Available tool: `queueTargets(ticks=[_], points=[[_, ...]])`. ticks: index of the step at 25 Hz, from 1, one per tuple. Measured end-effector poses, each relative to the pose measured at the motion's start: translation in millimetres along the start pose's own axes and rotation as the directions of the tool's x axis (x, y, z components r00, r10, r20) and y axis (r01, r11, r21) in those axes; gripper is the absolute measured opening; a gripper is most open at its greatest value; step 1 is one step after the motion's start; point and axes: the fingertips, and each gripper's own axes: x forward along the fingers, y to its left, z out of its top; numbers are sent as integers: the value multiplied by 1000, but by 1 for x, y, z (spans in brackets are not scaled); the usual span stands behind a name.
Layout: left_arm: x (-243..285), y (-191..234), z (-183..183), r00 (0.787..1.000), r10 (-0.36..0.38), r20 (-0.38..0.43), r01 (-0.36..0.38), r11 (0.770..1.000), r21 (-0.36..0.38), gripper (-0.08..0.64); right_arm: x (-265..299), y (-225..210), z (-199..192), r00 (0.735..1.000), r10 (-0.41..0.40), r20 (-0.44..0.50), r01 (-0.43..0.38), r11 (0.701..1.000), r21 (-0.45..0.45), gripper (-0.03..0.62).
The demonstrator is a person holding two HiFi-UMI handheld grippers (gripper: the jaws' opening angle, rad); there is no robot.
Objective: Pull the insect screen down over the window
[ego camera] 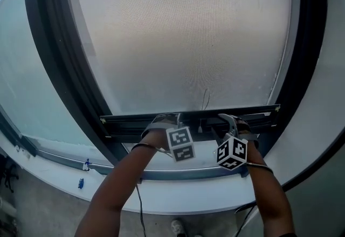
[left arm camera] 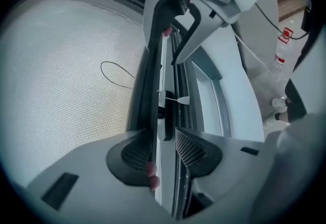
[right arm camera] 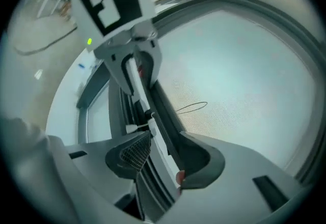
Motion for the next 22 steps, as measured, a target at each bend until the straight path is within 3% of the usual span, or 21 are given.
queueTargets(ticks=[2,4,9,15,18,22], points=[[-1,0,-1,1000,12,-2,-12,1000,4,146,-6,11,11,999,-1,43,-8,979,202,178],[-1,0,-1,1000,17,-4,-17,1000,6,146,-5,25,18,998,5,65,-28,936,350,176],[-1,0,-3,1000,14,-10,-14,1000,10,146,18,48,20,999,11,48,-38,794,607,178],[-1,-1,-2,1000,22,-4,-22,1000,7,146,46,59,1,999,50,-9,-26,660,750,155],[0,-1,-1,1000,6,-6,-6,1000,8,146,56,65,-6,996,83,-18,-38,622,782,146],[-1,-4,0,1000,-25,-1,25,1000,5,146,58,70,-8,995,104,-8,-55,594,802,146]])
